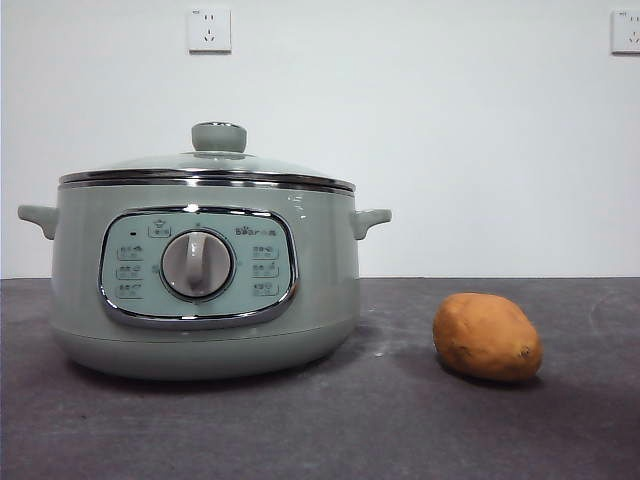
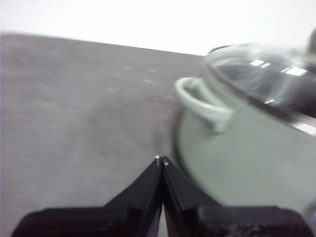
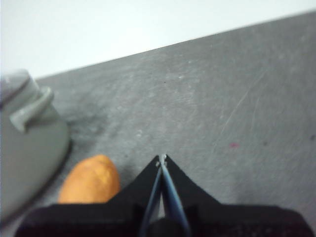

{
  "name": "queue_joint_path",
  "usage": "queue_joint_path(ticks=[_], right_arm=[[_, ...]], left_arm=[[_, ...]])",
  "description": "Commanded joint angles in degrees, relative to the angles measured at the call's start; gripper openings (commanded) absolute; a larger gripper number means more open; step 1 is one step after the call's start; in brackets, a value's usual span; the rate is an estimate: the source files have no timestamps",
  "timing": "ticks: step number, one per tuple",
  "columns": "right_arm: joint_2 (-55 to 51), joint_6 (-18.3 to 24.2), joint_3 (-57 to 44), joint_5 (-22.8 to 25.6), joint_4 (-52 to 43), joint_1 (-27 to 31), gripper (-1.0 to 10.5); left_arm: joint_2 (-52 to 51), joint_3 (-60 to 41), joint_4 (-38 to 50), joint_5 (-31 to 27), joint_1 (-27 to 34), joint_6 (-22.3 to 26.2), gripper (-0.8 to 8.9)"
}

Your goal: Pick up the potato,open the lid,put the potato in the pot,close the lid

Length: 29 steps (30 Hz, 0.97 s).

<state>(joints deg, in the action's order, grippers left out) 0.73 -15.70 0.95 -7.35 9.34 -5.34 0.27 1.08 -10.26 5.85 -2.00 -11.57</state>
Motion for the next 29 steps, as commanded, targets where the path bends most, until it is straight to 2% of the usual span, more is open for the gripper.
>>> queue_joint_path(ticks=[1, 3, 5, 14, 19, 24, 29], right_arm=[[0.02, -12.87, -0.59, 0.02, 0.46, -0.13, 0.0], [0.02, -16.28, -0.59, 0.00, -0.24, -0.13, 0.0], [0.02, -18.27, -0.59, -0.02, -1.03, -0.13, 0.0], [1.20, -18.10, 4.09, -0.17, -0.92, -0.11, -0.1], [7.04, -14.01, 11.10, -0.26, 0.39, -0.13, -0.1], [15.78, -7.15, 20.50, -0.28, 2.64, -0.13, -0.1], [24.52, -1.42, 29.51, -3.52, 7.50, -0.13, -0.1]], left_arm=[[-0.15, -0.83, 0.33, 3.80, 0.17, -13.29, -0.03], [-0.15, -0.83, 0.44, 6.34, 0.15, -15.56, -0.03], [-0.15, -0.85, 1.01, 6.45, 0.15, -15.56, -0.03], [-0.09, 2.51, 0.61, 8.13, 0.20, -15.39, -0.08], [2.16, 9.05, -3.54, 8.37, 0.20, -12.92, -0.08], [8.28, 16.94, -5.81, 13.57, 0.20, -5.92, -0.08], [15.63, 24.55, -7.04, 17.42, 0.17, -3.02, -0.08]])
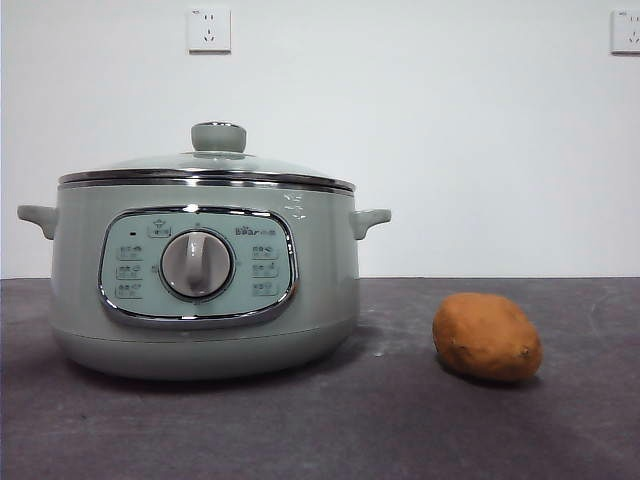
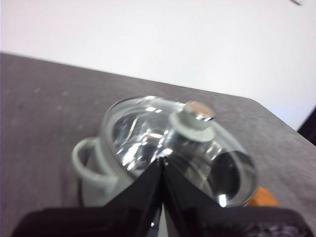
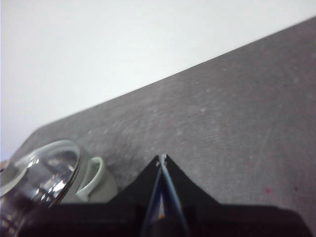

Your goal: Pick up the potato,open the lid,put the potato in the pot,close the lid

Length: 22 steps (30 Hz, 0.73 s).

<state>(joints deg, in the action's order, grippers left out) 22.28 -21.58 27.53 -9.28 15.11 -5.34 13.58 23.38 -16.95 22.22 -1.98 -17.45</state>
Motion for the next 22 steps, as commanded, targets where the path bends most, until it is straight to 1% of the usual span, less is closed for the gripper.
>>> queue_joint_path(ticks=[1, 3, 6, 7, 10, 11, 12, 15, 16, 18, 22], right_arm=[[4.72, 5.05, 4.63, -2.71, 2.86, -0.13, -0.1], [7.93, 6.01, 7.48, -5.07, 5.01, -0.13, 0.0], [12.26, 7.10, 11.02, -9.97, 7.82, -0.13, 0.0], [13.94, 7.19, 12.09, -12.35, 8.61, -0.13, 0.0], [18.03, 7.54, 13.97, -18.43, 9.44, -0.13, 0.1], [18.69, 7.82, 14.12, -19.56, 9.40, -0.13, 0.2], [19.65, 8.24, 14.25, -20.94, 9.40, -0.13, 0.7], [22.10, 8.15, 14.25, -22.23, 9.44, -0.15, 3.2], [22.86, 8.11, 14.25, -22.23, 9.57, -0.15, 4.0], [24.00, 8.11, 14.25, -22.18, 9.86, -0.48, 4.9], [26.03, 8.15, 14.47, -21.62, 9.79, -3.15, 4.7]], left_arm=[[3.96, 3.82, -0.76, 1.64, 0.15, 3.06, -0.08], [7.04, 6.58, -1.53, 3.48, 0.13, 4.46, -0.07], [11.39, 10.23, -2.95, 5.73, 0.13, 6.23, -0.05], [13.09, 11.58, -3.56, 6.80, 0.11, 6.88, -0.04], [17.14, 14.32, -4.76, 8.55, 0.09, 7.19, 0.03], [17.84, 14.78, -4.98, 8.63, 0.07, 7.21, 0.16], [18.84, 15.43, -5.25, 8.70, 0.07, 7.21, 0.73], [21.14, 16.55, -4.94, 9.46, 0.07, 7.15, 3.16], [21.79, 16.81, -5.01, 9.53, 0.07, 7.08, 3.46], [22.73, 17.20, -5.01, 9.62, 0.07, 7.02, 3.46], [23.26, 17.22, -4.35, 9.75, 0.07, 6.99, 3.46]])
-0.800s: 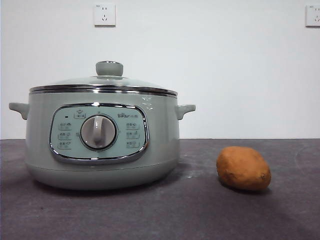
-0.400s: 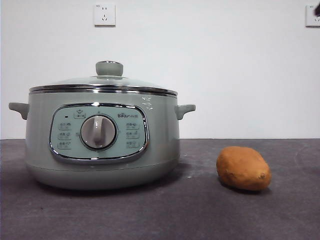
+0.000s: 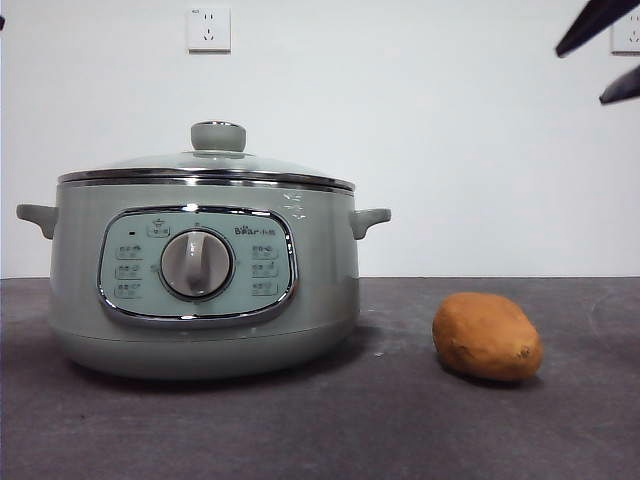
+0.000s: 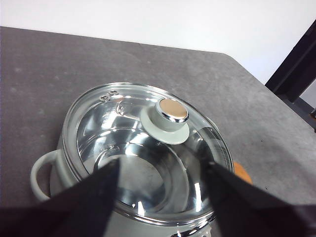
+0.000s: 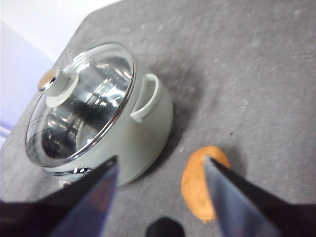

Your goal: Pick up the potato,open the lid,put the potato in the pot,close the lid

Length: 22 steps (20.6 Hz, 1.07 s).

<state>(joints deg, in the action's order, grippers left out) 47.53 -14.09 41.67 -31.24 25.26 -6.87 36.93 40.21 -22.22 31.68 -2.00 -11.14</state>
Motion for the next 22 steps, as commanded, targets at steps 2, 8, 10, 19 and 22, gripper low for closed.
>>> queue_joint_path(ticks=[2, 8, 10, 19, 22], right_arm=[[2.43, 0.55, 0.96, 3.19, -0.26, -4.42, 4.7], [13.97, 0.39, 6.32, 26.29, 3.10, -20.09, 4.7], [19.78, -0.02, 8.07, 31.28, 4.50, -23.39, 4.7], [39.93, -1.29, 8.50, 34.18, -2.62, -24.70, 4.7], [43.15, -1.29, 8.50, 34.21, -3.19, -24.70, 3.6]], left_arm=[[-0.09, 0.39, 1.07, 0.26, 0.09, 0.66, 3.46], [0.07, 0.39, 1.16, 0.02, 0.09, 0.66, 3.45], [0.07, 0.39, 1.14, -0.07, 0.09, 0.66, 3.46], [0.07, 0.39, 1.14, -0.20, 0.09, 0.68, 3.46], [0.07, 0.39, 1.11, -0.35, 0.09, 0.68, 3.45]])
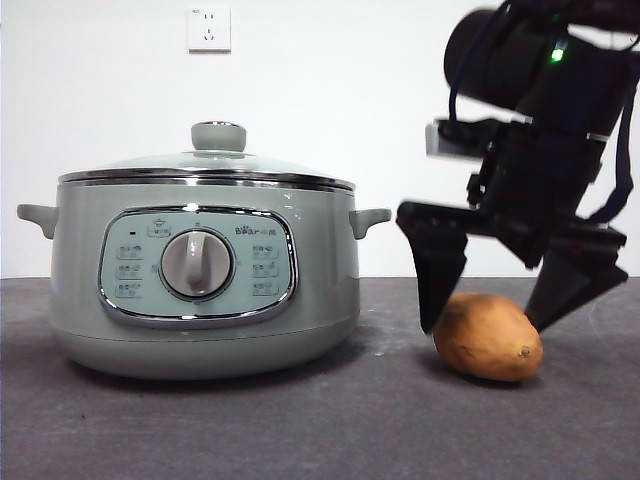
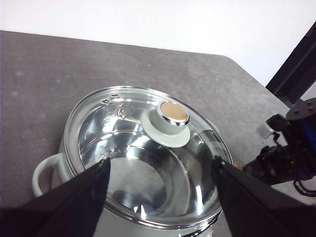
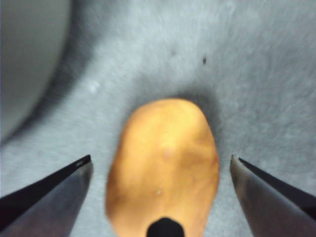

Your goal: Pick up the potato,open the lid,put the potato in the pot,close the lid

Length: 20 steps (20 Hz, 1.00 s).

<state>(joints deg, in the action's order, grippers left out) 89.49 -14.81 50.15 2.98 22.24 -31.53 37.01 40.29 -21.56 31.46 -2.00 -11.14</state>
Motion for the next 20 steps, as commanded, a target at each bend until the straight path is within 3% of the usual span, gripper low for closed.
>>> queue_joint_path(ticks=[1, 3, 4, 12, 16, 20], right_arm=[[1.29, -0.57, 0.02, 0.04, -0.09, -0.04, 2.5], [0.85, -0.52, 0.02, -0.04, -0.31, -0.11, 0.2], [0.31, -0.52, 0.02, -0.07, -0.11, -0.11, -0.1], [-12.90, -0.07, 0.02, 0.00, 8.92, -0.04, -0.1], [-17.99, -0.09, 0.02, 0.04, 12.22, -0.04, -0.1], [-19.63, -0.11, 0.02, 0.07, 13.66, -0.04, -0.1]], left_arm=[[-0.02, 0.31, 0.46, -0.13, 0.09, 0.68, 3.45], [-0.02, 0.31, 0.46, -0.15, 0.09, 0.68, 3.45], [-0.02, 0.31, 0.48, -0.22, 0.09, 0.68, 3.45], [8.04, 1.79, 2.49, -0.61, -1.25, 0.68, 3.45], [17.68, 8.09, 6.64, -4.90, -6.88, 0.98, 3.45], [27.69, 15.06, 7.37, -13.14, -15.02, 4.66, 3.45]])
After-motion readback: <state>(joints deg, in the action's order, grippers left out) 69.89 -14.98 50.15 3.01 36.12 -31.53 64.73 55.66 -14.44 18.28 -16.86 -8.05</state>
